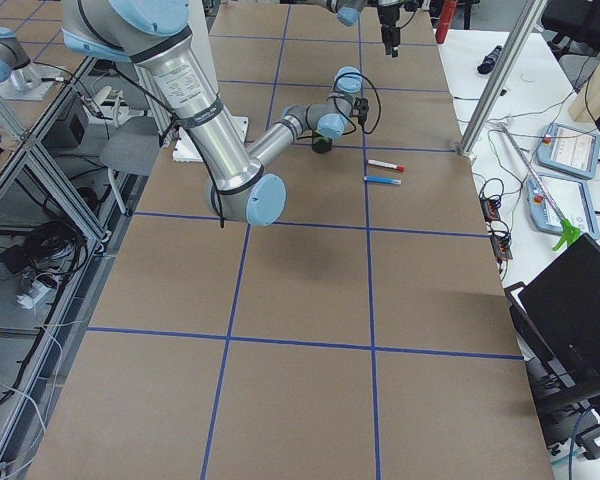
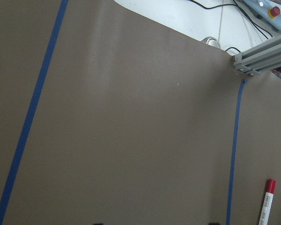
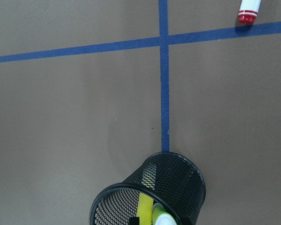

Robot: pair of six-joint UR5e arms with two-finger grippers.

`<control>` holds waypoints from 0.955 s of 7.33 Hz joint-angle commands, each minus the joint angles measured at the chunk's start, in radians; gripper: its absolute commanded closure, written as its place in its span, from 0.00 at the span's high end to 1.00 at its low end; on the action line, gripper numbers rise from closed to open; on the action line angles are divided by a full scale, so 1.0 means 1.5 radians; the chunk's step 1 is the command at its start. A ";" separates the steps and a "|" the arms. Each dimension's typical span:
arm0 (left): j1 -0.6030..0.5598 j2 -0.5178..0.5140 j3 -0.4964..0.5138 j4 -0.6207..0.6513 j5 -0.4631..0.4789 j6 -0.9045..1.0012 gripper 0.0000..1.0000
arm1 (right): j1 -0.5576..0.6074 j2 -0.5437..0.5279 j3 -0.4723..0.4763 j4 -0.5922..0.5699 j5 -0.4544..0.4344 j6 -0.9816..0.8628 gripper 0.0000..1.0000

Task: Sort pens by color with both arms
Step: 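Lower the right gripper into the cup and grasp the green marker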

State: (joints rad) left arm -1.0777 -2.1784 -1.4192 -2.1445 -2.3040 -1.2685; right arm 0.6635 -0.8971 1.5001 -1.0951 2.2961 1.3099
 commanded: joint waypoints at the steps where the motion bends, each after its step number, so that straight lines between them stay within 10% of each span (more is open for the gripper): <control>1: 0.000 0.000 -0.002 0.000 0.000 0.000 0.81 | 0.004 0.002 -0.003 -0.002 -0.001 -0.001 0.40; 5: 0.000 0.000 -0.002 -0.001 0.000 0.000 0.81 | 0.006 0.017 -0.020 -0.003 -0.001 -0.001 0.40; 7: 0.000 0.001 -0.002 -0.002 0.000 0.000 0.81 | 0.005 0.014 -0.020 -0.003 -0.001 -0.002 0.18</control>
State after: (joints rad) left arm -1.0784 -2.1778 -1.4220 -2.1464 -2.3040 -1.2686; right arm 0.6716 -0.8730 1.4701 -1.1000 2.2940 1.3080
